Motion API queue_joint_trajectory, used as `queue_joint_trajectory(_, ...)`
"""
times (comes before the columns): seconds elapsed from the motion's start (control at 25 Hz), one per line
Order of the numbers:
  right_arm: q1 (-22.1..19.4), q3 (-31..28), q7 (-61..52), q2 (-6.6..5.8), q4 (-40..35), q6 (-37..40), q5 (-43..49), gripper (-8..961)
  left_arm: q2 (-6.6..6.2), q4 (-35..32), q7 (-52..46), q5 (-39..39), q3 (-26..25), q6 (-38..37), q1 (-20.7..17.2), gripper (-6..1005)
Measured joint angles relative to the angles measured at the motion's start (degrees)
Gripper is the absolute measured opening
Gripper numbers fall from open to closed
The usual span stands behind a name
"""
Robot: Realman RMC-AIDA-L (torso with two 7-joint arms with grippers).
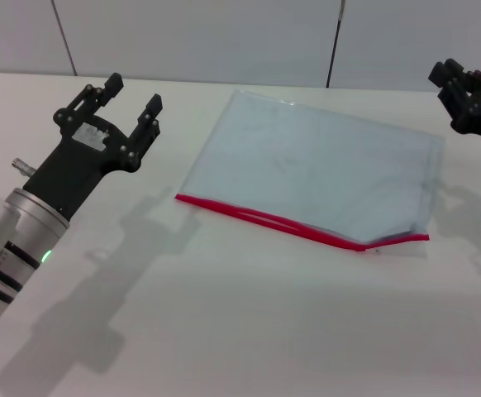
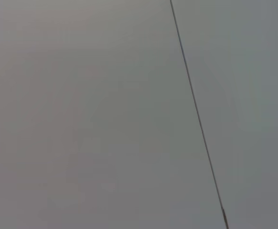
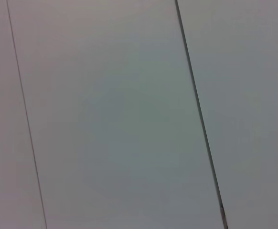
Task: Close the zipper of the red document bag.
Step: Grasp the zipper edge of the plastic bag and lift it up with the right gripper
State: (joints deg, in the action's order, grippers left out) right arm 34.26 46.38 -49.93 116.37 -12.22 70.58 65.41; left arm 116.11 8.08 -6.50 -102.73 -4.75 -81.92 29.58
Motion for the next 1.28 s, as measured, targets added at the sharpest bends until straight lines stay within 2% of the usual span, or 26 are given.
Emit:
queue_joint_trajectory(0.48, 0.01, 0.50, -2.08, -0.27, 0.01, 0.70, 0.58, 159, 0.00, 0.00, 0.00, 0.00, 0.00, 0.00, -0.06, 585)
queue_joint_trajectory(0.64, 0.01, 1.09, -7.14, -0.60, -0.46, 0.71, 2.73, 166, -0.05, 0.00, 0.00, 0.54, 0.00, 0.00, -0.12, 585)
queue_joint_trajectory(0.72, 0.01, 1.14, -10.75, -1.13, -0.75, 0.71, 4.97, 179, -0.06, 0.00, 0.00, 0.72, 0.00, 0.00, -0.18, 585)
queue_joint_trajectory(0.84, -0.03, 1.15, -17.61, -2.67, -0.83, 0.71, 9.20, 198, -0.07, -0.08, 0.00, 0.75, 0.00, 0.00, -0.23, 585)
queue_joint_trajectory(1.04, 0.13, 1.17, -30.00, -5.61, -1.19, 0.71, 18.77, 332, -0.09, -0.33, 0.00, 0.79, 0.00, 0.00, -0.23, 585)
queue_joint_trajectory(1.12, 0.30, 1.13, -33.66, -6.16, -2.38, 0.71, 23.24, 342, -0.09, -0.34, 0.00, 0.79, 0.00, 0.00, -0.23, 585)
queue_joint_trajectory(1.28, 0.33, 0.73, -40.19, -6.36, -6.61, 0.52, 32.61, 362, -0.15, -0.35, 0.00, 0.84, 0.00, 0.00, -0.23, 585)
